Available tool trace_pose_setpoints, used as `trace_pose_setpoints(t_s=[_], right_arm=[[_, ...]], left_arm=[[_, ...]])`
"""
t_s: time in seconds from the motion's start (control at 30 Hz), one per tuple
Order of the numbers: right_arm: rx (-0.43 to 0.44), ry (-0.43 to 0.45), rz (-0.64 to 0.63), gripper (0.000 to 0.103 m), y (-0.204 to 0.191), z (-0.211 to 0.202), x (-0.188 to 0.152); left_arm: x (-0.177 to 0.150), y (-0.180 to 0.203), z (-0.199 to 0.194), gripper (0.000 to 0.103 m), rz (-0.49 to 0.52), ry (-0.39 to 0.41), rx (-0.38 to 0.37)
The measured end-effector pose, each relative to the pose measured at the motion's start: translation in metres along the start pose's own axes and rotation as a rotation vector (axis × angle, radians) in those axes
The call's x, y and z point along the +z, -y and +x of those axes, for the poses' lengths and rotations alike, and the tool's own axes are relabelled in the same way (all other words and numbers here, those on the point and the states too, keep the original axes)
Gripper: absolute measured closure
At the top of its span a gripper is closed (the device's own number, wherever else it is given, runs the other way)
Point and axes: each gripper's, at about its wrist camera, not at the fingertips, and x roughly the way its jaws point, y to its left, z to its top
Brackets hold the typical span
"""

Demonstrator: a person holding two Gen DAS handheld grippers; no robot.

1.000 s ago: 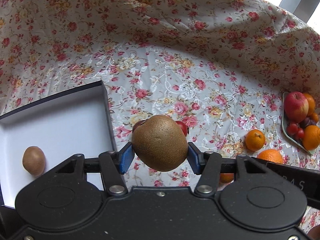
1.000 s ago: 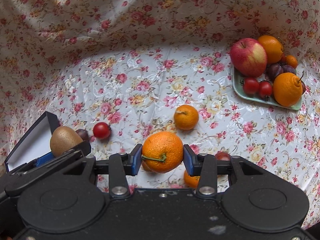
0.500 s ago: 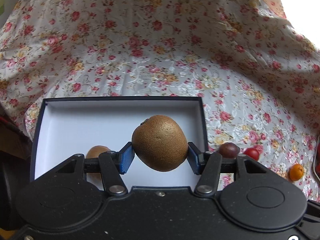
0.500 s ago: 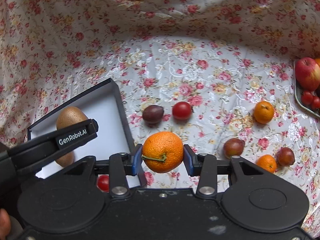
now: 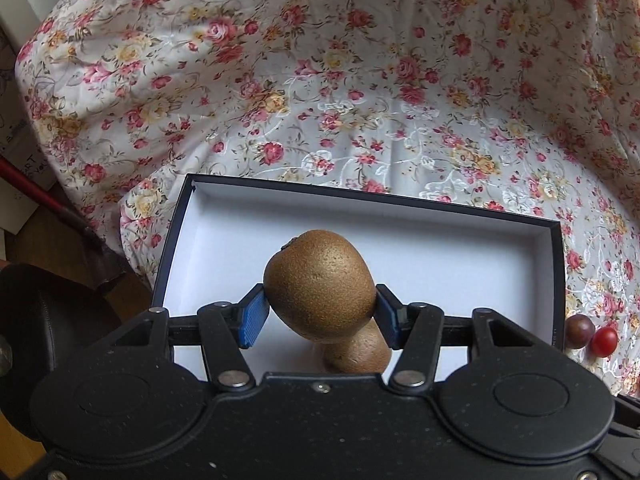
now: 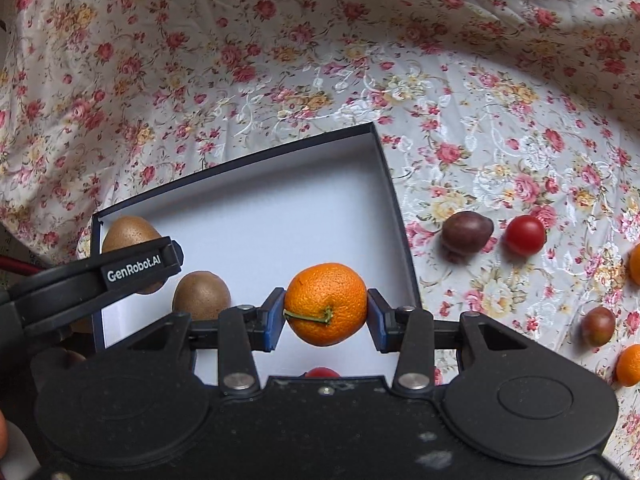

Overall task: Organize fruits
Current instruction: 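Carry the kiwi and mandarin into the white box and open both tools, then withdraw both open tools from the box toward the remaining fruits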

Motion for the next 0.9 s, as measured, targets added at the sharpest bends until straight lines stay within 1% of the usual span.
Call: trace_pose_setpoints(t_s=[0.2,0.23,0.3,0.37,0.43,0.53,0.77,0.83,0.9], right_arm=[[-0.004,-0.023,-0.028,0.058,-0.015,0.018,-0.001],[-0.006,-0.019,-0.033,0.058,-0.017,0.019,-0.001],[-0.006,-0.015,-0.039,0.058,-0.019,0.02,-0.001],[0.009,-0.01,-0.038,0.057,-0.018,0.019,-0.001],[0.025,-0.009,-0.033,0.056,-0.017,0.019,0.0],[0.044,-0.011,-0.03,0.057,-0.017,0.019,0.001],[0.076,-0.023,-0.025,0.057,-0.015,0.018,0.001],[0.073,-0.021,-0.036,0.057,-0.016,0.015,0.001],[0.044,-0.006,-0.061,0.057,-0.017,0.01,0.001]], left_arm=[[0.004,-0.014,0.004,0.042,-0.011,-0.015,-0.004],[0.004,-0.015,0.003,0.043,-0.011,-0.006,-0.007],[0.004,-0.015,-0.003,0.044,0.006,0.032,0.012],[0.004,-0.012,-0.009,0.043,0.029,0.074,0.039],[0.003,-0.011,-0.011,0.043,0.044,0.091,0.045],[0.004,-0.009,-0.009,0.042,0.049,0.079,0.029],[0.003,-0.007,-0.011,0.042,0.048,0.084,0.035],[0.003,-0.005,-0.012,0.042,0.047,0.084,0.034],[0.003,-0.003,-0.013,0.042,0.052,0.086,0.033]])
